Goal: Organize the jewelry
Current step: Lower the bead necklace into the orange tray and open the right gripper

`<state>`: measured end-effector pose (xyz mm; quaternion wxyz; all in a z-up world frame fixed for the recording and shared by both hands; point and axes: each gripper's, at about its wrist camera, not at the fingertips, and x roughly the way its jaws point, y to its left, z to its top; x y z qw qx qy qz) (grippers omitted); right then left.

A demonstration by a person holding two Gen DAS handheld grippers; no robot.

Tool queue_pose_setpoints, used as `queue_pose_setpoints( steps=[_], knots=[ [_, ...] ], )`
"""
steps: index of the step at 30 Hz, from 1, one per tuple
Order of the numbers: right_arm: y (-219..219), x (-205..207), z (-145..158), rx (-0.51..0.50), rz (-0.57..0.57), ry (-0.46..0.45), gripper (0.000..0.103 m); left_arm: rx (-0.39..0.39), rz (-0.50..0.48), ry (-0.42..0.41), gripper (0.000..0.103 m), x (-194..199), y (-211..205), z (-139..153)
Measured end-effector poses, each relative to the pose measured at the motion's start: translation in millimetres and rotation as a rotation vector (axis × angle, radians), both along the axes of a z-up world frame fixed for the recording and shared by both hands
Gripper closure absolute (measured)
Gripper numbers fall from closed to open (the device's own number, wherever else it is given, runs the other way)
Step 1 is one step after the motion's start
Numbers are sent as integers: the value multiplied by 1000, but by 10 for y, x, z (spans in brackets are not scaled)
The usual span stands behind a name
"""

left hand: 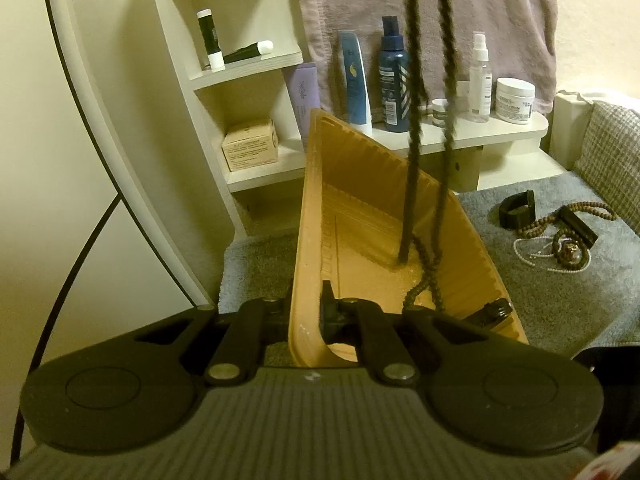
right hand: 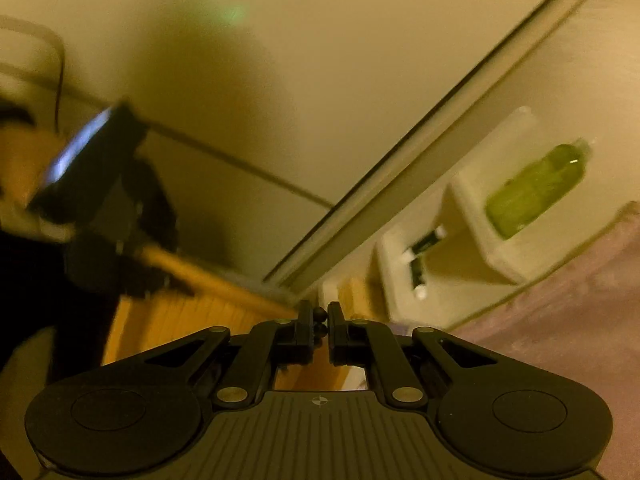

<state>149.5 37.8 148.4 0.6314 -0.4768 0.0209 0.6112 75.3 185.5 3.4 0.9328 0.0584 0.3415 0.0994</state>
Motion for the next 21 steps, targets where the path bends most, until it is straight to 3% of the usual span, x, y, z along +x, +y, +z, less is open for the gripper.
queue_pose_setpoints(
  steps=[8, 21],
  knots=[
    [15, 91, -483, -85, -14, -52, 96, -2, 2, 0, 97, -2, 5, -1],
    [121, 265, -977, -136, -30, 26, 96, -10, 4, 0, 97, -3, 33, -16]
  ],
)
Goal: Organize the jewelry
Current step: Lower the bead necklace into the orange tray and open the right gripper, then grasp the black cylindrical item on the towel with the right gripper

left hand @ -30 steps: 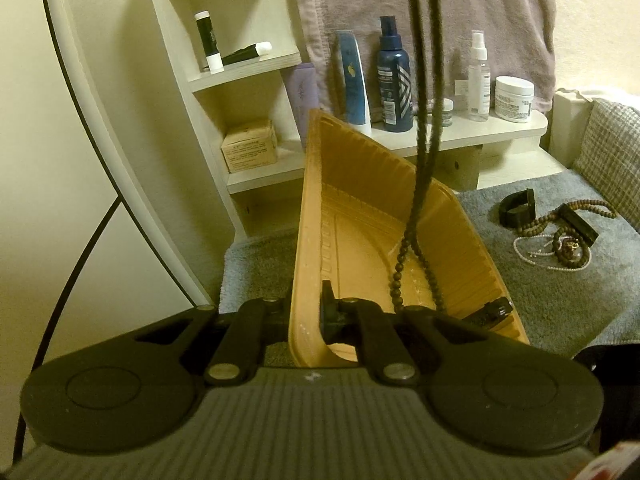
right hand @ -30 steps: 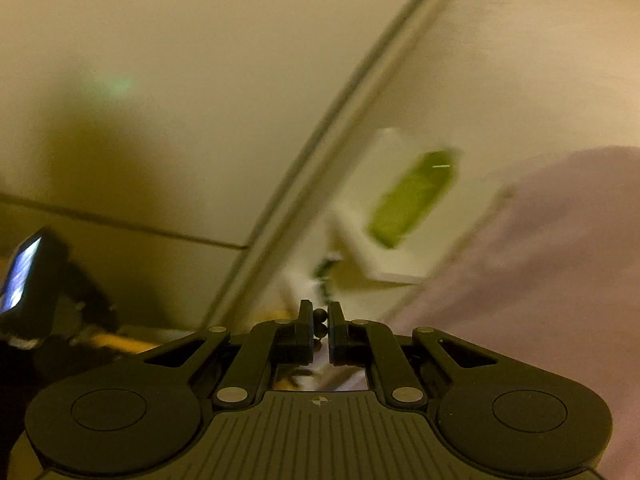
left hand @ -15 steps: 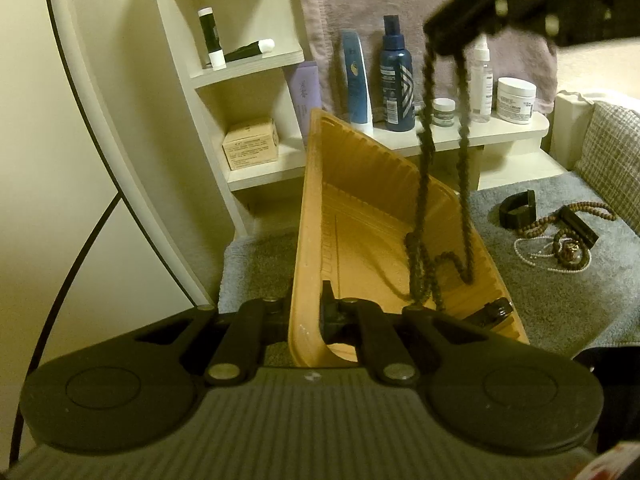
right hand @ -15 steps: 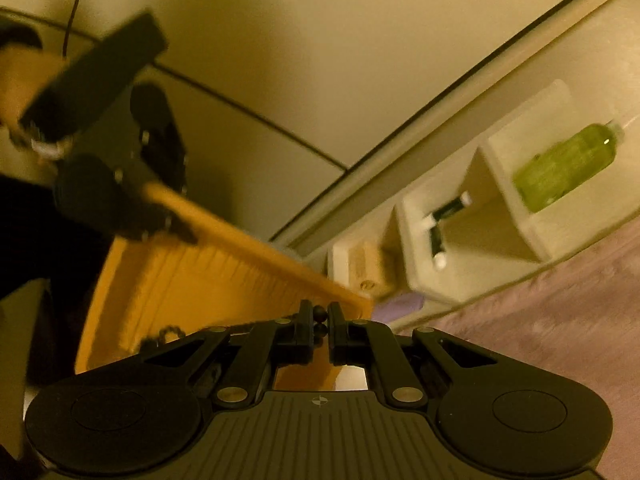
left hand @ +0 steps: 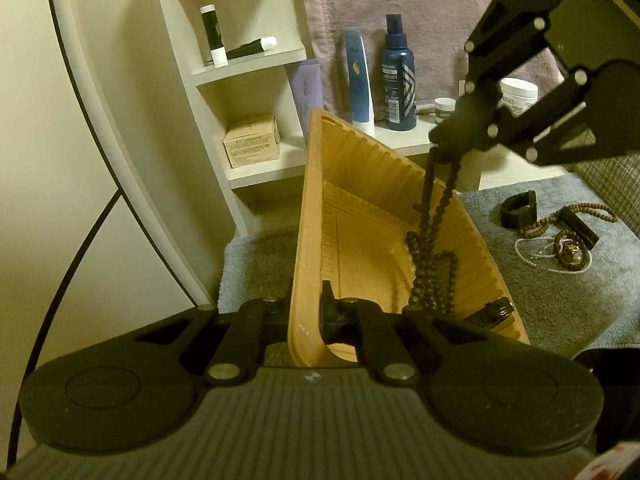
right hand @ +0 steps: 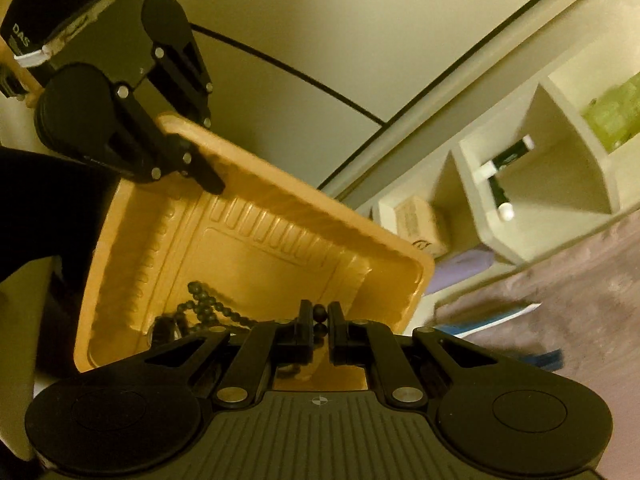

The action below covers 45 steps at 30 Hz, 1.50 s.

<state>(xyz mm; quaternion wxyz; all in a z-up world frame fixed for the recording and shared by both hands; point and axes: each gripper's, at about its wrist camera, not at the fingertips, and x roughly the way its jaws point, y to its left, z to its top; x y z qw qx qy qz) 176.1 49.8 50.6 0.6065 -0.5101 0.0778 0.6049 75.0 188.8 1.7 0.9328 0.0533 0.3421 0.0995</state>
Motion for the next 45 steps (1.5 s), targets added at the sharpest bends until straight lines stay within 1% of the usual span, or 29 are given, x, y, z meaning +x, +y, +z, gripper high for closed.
queue_pose_setpoints(
  steps=[8, 12, 15, 18, 21, 23, 26, 29, 30, 32, 33, 34, 38, 40, 42, 45],
  knots=[
    [-6, 11, -59, 9, -20, 52, 96, -6, 2, 1, 97, 5, 22, -16],
    [-12, 32, -83, 27, -68, 84, 96, -6, 1, 3, 97, 5, 21, -18],
    [-59, 69, -41, 66, -105, 102, 96, -6, 0, 2, 97, 8, 25, -16],
    [-222, 129, 67, 144, -172, 136, 96, -9, 1, 3, 97, 5, 21, -17],
    [-499, 193, 122, 244, -286, 178, 96, -9, 3, 3, 97, 0, 14, -22],
    [-730, 240, 91, 309, -396, 204, 96, -9, 2, 2, 97, -1, 11, -16],
    [-1128, 313, -21, 393, -580, 253, 95, -4, 0, 1, 97, -3, 0, -14],
    [-1519, 339, -223, 443, -757, 309, 94, 0, -1, 3, 97, -3, -1, -15],
    [-1630, 319, -303, 452, -802, 318, 91, 1, -1, 3, 97, -4, -4, -15],
    [-1855, 301, -454, 480, -890, 343, 80, 5, 0, 4, 97, -2, -10, -11],
    [-1964, 296, -528, 493, -935, 357, 71, 5, 0, 4, 97, 0, -14, -8],
    [-2057, 286, -610, 506, -976, 377, 67, 6, 0, 4, 97, 0, -18, -3],
    [-2344, 265, -916, 552, -1125, 461, 67, 11, 0, 3, 97, -7, -32, 3],
    [-2427, 262, -1049, 574, -1181, 501, 67, 11, 1, 4, 96, -7, -32, 2],
    [-2455, 256, -1136, 586, -1201, 533, 67, 13, 2, 7, 96, -6, -36, 3],
    [-2433, 244, -1219, 607, -1202, 545, 67, 16, 1, 11, 96, 0, -40, 12]
  ],
)
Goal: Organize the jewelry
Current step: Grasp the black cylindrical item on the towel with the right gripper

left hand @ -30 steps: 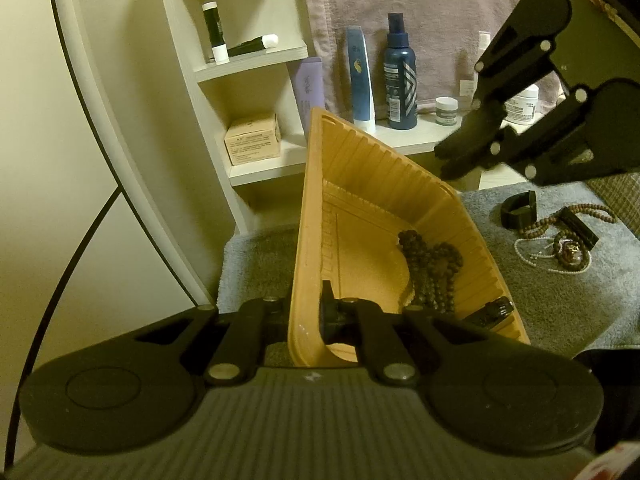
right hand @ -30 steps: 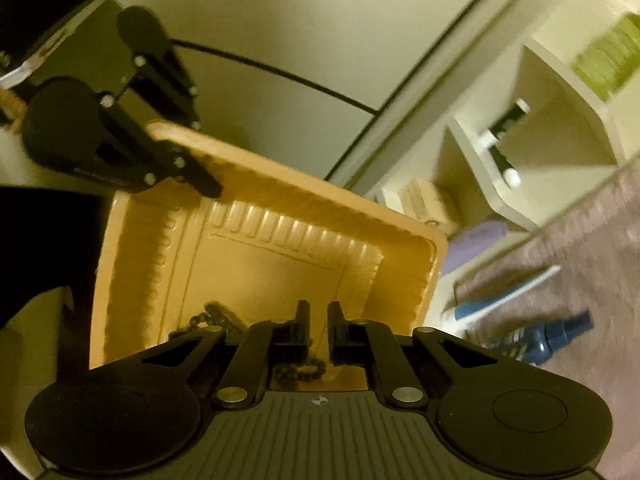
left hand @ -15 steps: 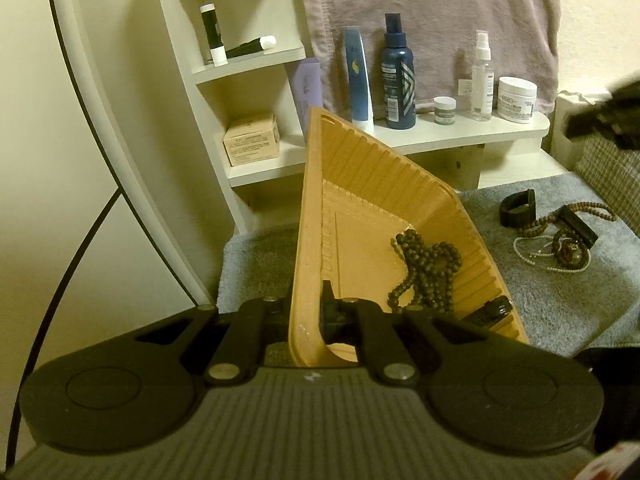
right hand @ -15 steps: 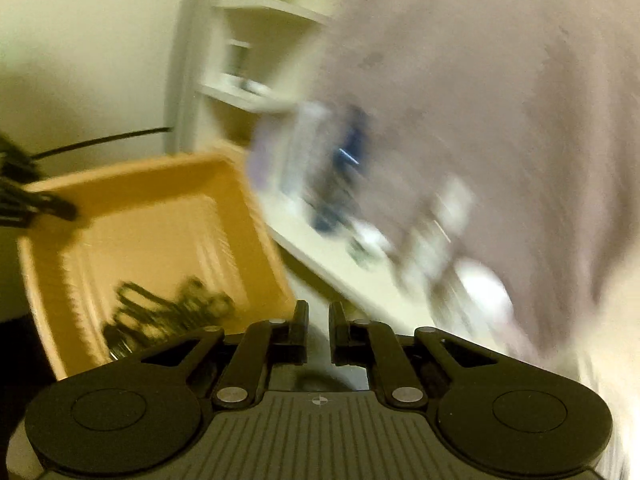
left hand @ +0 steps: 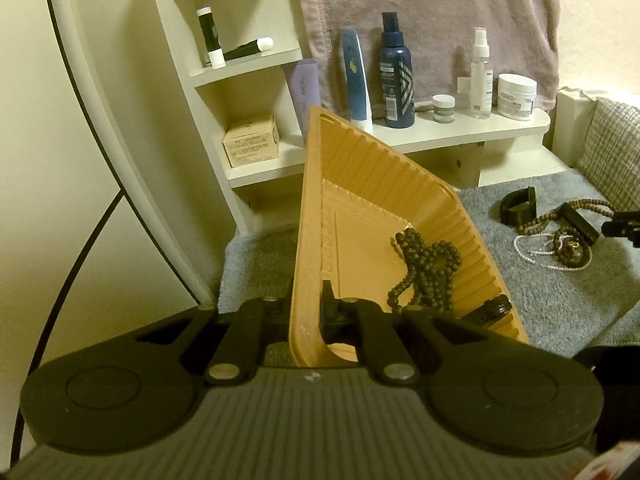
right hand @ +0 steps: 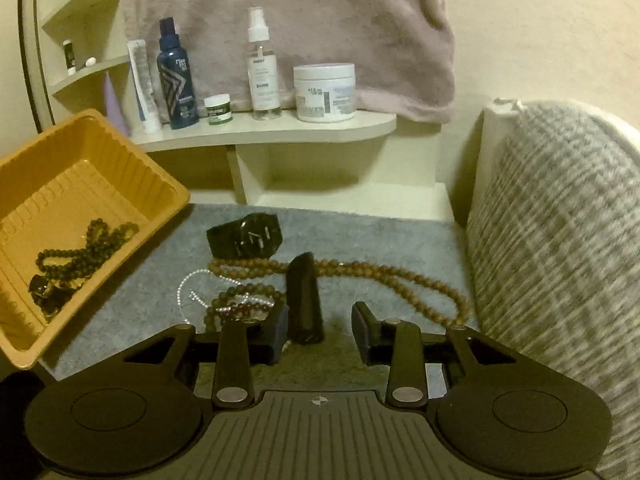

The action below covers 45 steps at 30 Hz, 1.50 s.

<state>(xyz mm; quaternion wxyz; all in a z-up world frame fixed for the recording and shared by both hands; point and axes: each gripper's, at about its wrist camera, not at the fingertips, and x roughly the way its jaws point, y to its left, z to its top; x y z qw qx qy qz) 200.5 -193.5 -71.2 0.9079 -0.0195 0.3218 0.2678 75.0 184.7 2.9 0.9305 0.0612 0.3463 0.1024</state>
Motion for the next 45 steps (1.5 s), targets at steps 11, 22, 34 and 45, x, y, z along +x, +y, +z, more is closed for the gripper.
queue_pose_setpoints(
  steps=[11, 22, 34, 45],
  knots=[
    [262, 189, -185, -90, 13, -7, 67, 4, 3, 4, 96, 1, -13, -4],
    [258, 317, -225, -43, -12, 53, 80, 5, 2, 7, 96, -1, -12, -4],
    [30, 100, -196, -53, -114, 56, 80, 8, 1, 8, 96, 1, -20, -1],
    [70, 90, -250, -74, -134, 33, 81, 12, 0, 8, 96, 0, -44, 2]
  ],
)
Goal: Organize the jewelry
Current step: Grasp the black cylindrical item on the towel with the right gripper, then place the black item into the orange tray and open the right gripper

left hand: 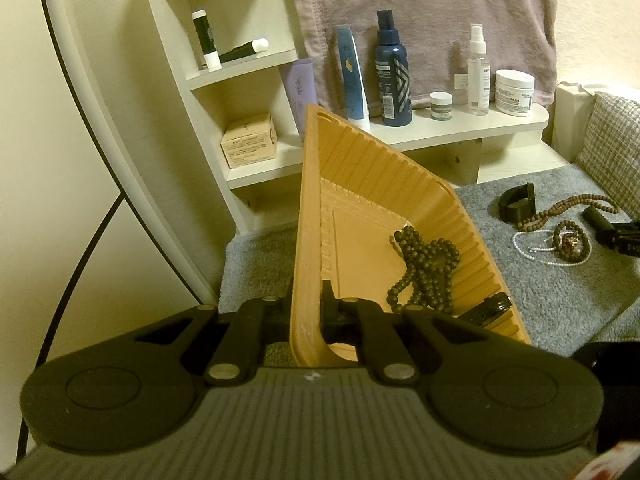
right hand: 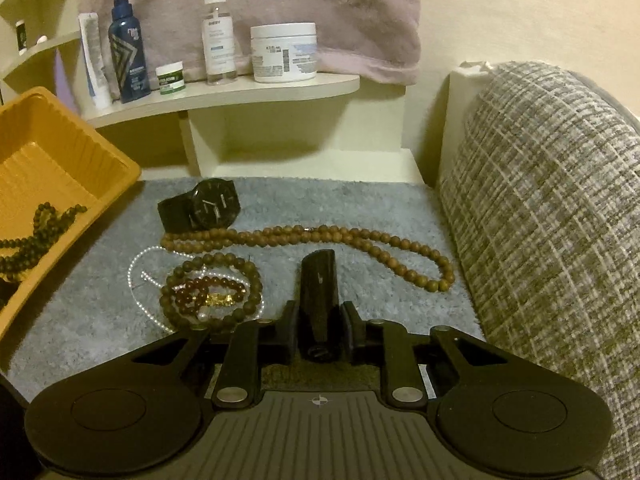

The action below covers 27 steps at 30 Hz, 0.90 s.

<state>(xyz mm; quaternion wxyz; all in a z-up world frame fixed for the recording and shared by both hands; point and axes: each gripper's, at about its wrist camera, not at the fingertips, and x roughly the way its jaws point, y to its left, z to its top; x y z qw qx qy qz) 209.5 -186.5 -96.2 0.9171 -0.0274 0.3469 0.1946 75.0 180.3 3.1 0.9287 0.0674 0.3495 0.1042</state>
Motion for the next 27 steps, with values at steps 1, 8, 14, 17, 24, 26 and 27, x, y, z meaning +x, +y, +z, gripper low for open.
queue_pose_setpoints(
  steps=[1, 8, 14, 17, 24, 26, 27],
  knots=[
    [-1, -17, 13, 0, -2, -7, 81, 0, 0, 0, 96, 2, -2, -1],
    [83, -143, 311, 64, 29, -68, 82, 0, -1, 1, 96, -4, -11, 9],
    [448, -297, 626, 197, 166, -70, 82, 0, 0, 1, 96, -4, -8, 9],
    [718, -403, 683, 266, 262, -38, 82, -2, -1, 0, 96, -1, -2, 11],
    [1302, -584, 672, 368, 461, 49, 82, -1, -2, 2, 96, 5, 3, 15],
    [1417, -621, 642, 368, 497, 62, 82, -3, -1, 1, 96, 8, 8, 17],
    [1454, -621, 622, 373, 509, 73, 82, -3, -1, 1, 96, 8, 10, 19]
  ],
)
